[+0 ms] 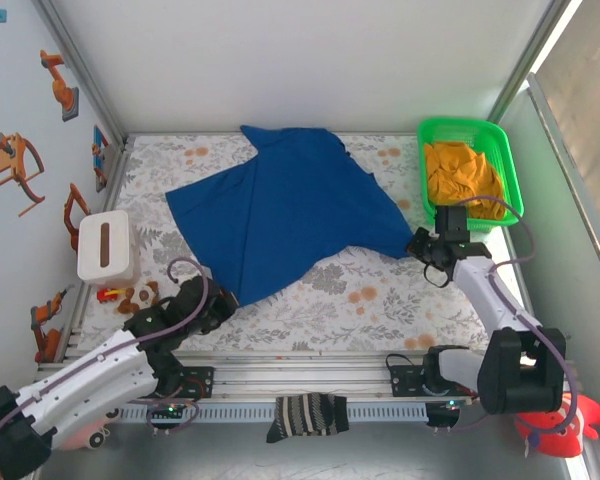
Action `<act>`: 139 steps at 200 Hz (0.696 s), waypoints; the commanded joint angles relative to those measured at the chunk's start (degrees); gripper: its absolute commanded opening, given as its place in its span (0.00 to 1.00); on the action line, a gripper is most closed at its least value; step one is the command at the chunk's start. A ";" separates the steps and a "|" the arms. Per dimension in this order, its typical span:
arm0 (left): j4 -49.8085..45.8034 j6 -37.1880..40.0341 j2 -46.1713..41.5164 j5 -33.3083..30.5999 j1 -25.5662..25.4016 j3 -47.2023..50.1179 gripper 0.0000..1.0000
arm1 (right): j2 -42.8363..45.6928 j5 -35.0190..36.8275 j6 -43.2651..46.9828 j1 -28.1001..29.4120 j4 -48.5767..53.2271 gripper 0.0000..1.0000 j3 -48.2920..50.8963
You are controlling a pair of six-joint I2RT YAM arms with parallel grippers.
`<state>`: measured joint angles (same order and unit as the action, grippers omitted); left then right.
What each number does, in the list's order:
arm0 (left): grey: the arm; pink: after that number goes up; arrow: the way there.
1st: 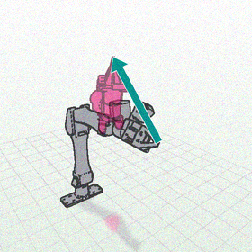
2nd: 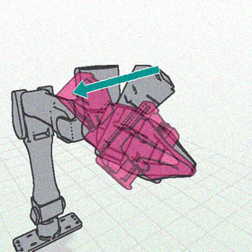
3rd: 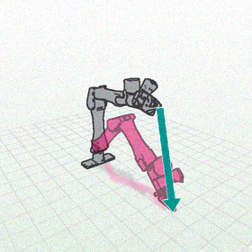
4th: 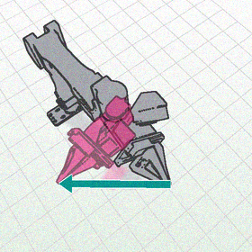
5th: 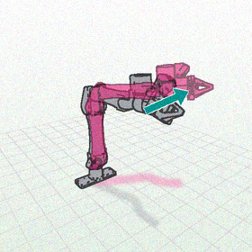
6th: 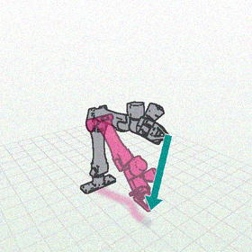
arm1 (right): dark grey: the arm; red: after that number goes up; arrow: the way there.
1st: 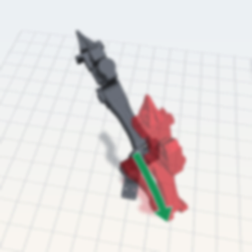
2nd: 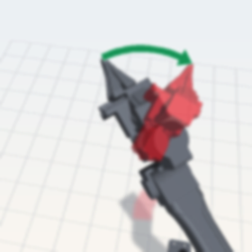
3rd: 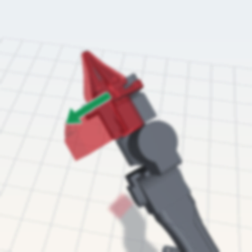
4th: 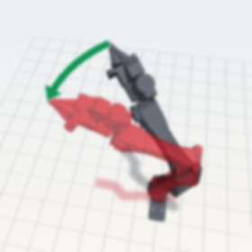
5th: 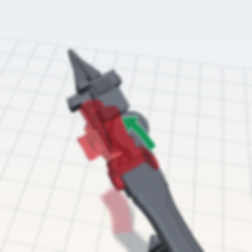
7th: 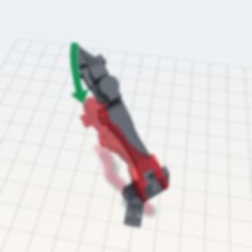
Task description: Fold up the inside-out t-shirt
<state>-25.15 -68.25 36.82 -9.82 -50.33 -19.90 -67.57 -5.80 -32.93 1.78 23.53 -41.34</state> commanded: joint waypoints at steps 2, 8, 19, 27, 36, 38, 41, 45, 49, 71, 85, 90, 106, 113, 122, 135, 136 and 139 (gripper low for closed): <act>-1.13 -3.00 3.63 -4.44 -4.61 -2.04 0.01 | 0.32 3.01 1.85 -1.96 3.96 0.00 -2.49; -1.20 -2.71 4.89 -4.50 -5.34 -2.74 0.10 | -0.34 2.42 2.29 -2.13 3.98 0.00 -3.07; -1.40 -2.03 6.70 -4.77 -6.00 -4.30 0.41 | -1.94 1.48 3.20 -2.22 4.30 0.00 -4.38; -2.11 -1.19 7.75 -5.33 -6.07 -5.78 0.64 | -3.05 1.12 3.50 -2.22 4.58 0.00 -5.32; -4.02 -0.38 8.66 -6.99 -6.01 -7.85 0.78 | -4.09 0.12 3.81 -2.22 4.81 0.11 -6.16; -4.38 -0.04 8.81 -7.37 -6.01 -8.53 0.79 | -4.20 -0.06 3.81 -2.22 4.89 0.16 -6.39; -5.17 0.53 8.93 -8.13 -5.89 -9.40 0.83 | -4.44 -0.41 3.77 -2.22 4.98 0.21 -6.72; -5.85 1.39 9.29 -8.91 -5.73 -10.62 0.87 | -4.58 -0.83 3.78 -2.22 5.13 0.29 -7.04; -6.51 2.35 9.47 -9.59 -5.37 -11.86 0.90 | -4.63 -1.37 3.82 -2.22 5.18 0.32 -7.29; -8.17 9.47 11.49 -7.92 1.36 -17.65 0.96 | -2.95 -3.67 3.17 -2.14 5.60 0.38 -7.94; -6.94 13.88 13.52 -3.45 8.14 -20.16 0.97 | -1.28 -4.54 2.63 -2.13 5.72 0.39 -7.96; -6.29 15.60 14.69 -1.71 10.71 -21.06 0.97 | -0.85 -5.13 2.30 -2.02 5.53 0.39 -7.82; -4.11 20.09 19.93 3.84 19.17 -24.00 0.98 | -0.44 -7.65 1.55 -1.22 4.05 0.40 -7.44; -2.89 22.24 23.07 5.73 22.39 -25.43 0.98 | -0.72 -8.35 1.33 -0.49 3.07 0.39 -7.35; -1.20 24.56 27.48 7.77 25.92 -27.56 0.98 | -1.67 -9.03 1.33 0.71 1.63 0.39 -7.35; 1.33 27.70 34.59 10.20 29.77 -31.44 0.98 | -3.66 -9.67 0.79 2.54 -0.95 0.39 -7.39; 1.46 27.84 35.23 10.36 29.99 -31.79 0.98 | -3.90 -9.71 0.69 2.71 -1.21 0.39 -7.46; 1.83 28.35 37.03 10.75 30.78 -32.75 0.98 | -4.51 -9.89 0.48 3.25 -1.92 0.39 -7.47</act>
<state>-27.38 -49.71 64.18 -6.44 -25.08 -47.31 -69.47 -12.71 -30.72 2.11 26.41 -47.64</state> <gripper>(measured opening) 0.978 0.394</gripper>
